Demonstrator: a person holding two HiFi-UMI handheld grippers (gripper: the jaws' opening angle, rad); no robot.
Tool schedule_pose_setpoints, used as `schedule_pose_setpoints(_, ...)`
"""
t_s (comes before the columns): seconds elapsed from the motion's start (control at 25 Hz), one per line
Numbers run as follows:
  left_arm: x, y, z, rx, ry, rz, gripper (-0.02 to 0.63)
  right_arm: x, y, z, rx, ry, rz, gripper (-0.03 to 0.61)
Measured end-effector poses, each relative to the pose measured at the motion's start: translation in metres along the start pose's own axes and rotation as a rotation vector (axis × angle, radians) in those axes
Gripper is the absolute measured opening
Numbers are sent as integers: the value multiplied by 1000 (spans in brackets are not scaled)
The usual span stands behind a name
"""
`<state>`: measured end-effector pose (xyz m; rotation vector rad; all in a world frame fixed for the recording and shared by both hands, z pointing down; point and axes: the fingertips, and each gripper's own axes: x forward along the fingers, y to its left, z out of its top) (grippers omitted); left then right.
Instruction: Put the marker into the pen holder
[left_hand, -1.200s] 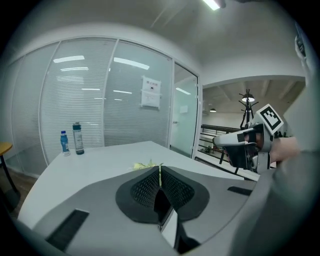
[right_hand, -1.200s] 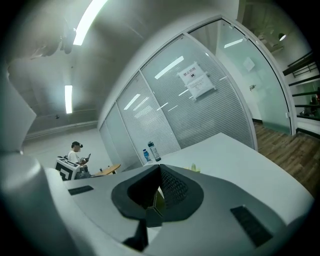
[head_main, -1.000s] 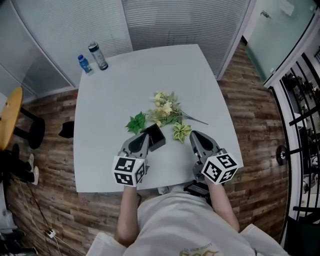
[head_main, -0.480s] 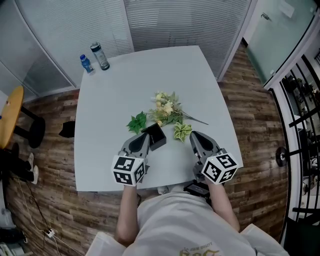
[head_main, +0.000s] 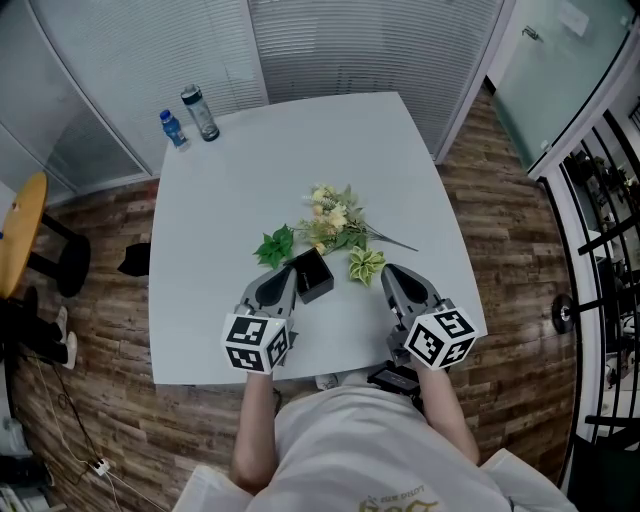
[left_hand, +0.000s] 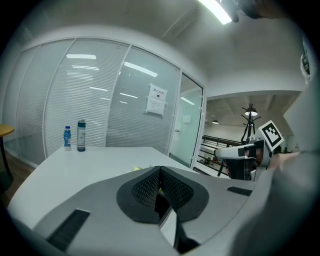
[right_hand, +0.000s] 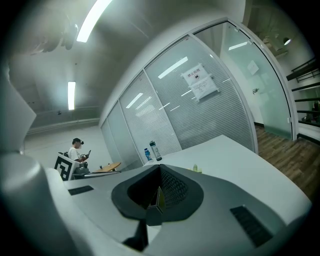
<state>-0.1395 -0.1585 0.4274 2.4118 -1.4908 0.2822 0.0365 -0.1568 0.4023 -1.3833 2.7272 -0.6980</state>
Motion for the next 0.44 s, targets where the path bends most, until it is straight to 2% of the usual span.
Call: schedule_pose_setpoints(0.44,0,7,-5,-29,27,-15,11,6,1,-2,12,2,-3,15)
